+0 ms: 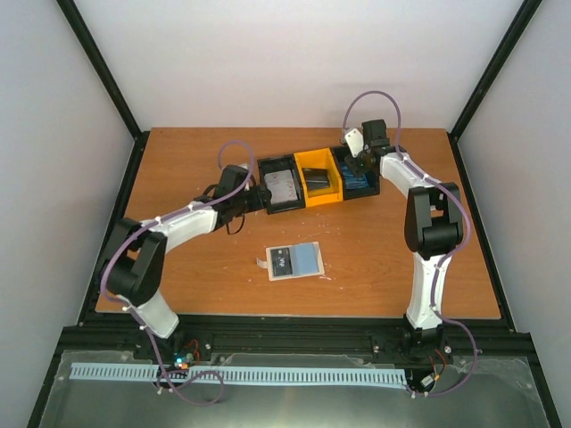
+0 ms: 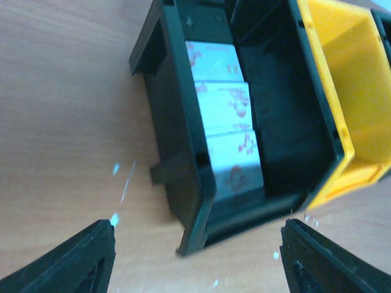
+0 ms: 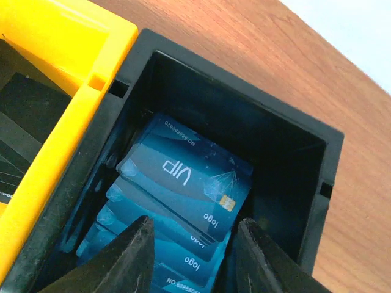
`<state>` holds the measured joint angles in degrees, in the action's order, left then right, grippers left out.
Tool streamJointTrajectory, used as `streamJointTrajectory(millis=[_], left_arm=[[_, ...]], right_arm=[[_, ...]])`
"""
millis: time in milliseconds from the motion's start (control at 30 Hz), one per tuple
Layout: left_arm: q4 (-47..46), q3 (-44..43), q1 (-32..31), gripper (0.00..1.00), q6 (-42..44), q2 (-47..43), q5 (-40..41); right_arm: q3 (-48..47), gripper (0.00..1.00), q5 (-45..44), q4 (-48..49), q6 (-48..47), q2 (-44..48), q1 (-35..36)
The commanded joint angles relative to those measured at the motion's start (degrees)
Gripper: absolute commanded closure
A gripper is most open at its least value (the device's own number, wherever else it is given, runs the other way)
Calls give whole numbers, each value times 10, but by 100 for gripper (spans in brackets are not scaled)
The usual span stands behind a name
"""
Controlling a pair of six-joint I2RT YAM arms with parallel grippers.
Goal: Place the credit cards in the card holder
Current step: Pick up the credit card from the storage box.
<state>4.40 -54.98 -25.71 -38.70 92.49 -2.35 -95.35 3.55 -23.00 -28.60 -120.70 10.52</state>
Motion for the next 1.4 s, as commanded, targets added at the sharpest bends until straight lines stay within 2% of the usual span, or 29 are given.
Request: streamJointTrajectory(millis=[0,167,267,433,567,867,1067,1233,1367], left_arm=[[-17,-80,5,31,20,75,22],[-4,-133,5,50,26,138,29],[22,-150,5,58,31,153,58],[24,-138,5,79,58,148,57],[15,-112,5,89,90,131,42],[9,-78,4,92,161,114,19],[-20,-77,5,94,246,121,-17],[-33,-95,5,94,303,133,-54],[-17,-133,6,93,317,154,-59]], right_arm=[[9,62,-2,4,77,36,-2],[20,62,-20,0,67,43,-2],[21,61,-19,-7,53,45,-2],[16,60,-10,-22,33,45,-2],[16,61,27,-58,-8,46,-1],[30,61,98,-190,-139,57,1],[113,61,102,-144,-210,113,1],[96,58,95,-163,-223,100,1],[82,52,110,-207,-227,89,1]])
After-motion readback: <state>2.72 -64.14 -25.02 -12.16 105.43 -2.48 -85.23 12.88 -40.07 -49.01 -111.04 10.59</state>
